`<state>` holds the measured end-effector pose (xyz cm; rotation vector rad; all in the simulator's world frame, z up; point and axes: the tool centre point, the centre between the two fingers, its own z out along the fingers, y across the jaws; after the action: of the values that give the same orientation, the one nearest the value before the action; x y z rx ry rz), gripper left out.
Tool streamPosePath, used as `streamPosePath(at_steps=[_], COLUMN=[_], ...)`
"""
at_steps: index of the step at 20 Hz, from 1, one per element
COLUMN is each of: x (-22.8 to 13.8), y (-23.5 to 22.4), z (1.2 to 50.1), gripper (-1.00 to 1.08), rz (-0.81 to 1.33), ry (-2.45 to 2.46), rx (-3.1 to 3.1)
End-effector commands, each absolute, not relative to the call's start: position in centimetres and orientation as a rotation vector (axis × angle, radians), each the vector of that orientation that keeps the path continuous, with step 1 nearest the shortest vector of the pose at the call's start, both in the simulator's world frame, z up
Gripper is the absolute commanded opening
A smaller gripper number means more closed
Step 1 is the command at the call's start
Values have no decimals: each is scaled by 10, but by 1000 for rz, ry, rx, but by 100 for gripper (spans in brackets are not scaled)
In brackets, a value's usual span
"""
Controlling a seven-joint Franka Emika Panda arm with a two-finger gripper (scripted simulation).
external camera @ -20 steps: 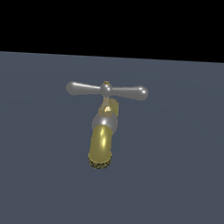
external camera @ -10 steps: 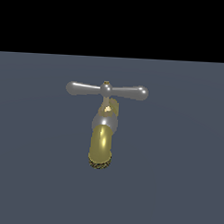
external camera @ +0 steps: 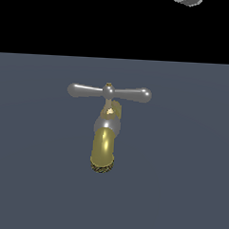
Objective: Turn on the faucet by rotating a designated handle.
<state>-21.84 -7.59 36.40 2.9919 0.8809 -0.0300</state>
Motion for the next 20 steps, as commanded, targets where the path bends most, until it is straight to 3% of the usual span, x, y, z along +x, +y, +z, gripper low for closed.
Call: streamPosePath(at_steps=[1, 20], x=[-212, -162], y=[-80, -92], z=[352, 267], gripper=[-100, -100], rz=[-28, -15], ry=[980, 1654], rx=[2962, 2654])
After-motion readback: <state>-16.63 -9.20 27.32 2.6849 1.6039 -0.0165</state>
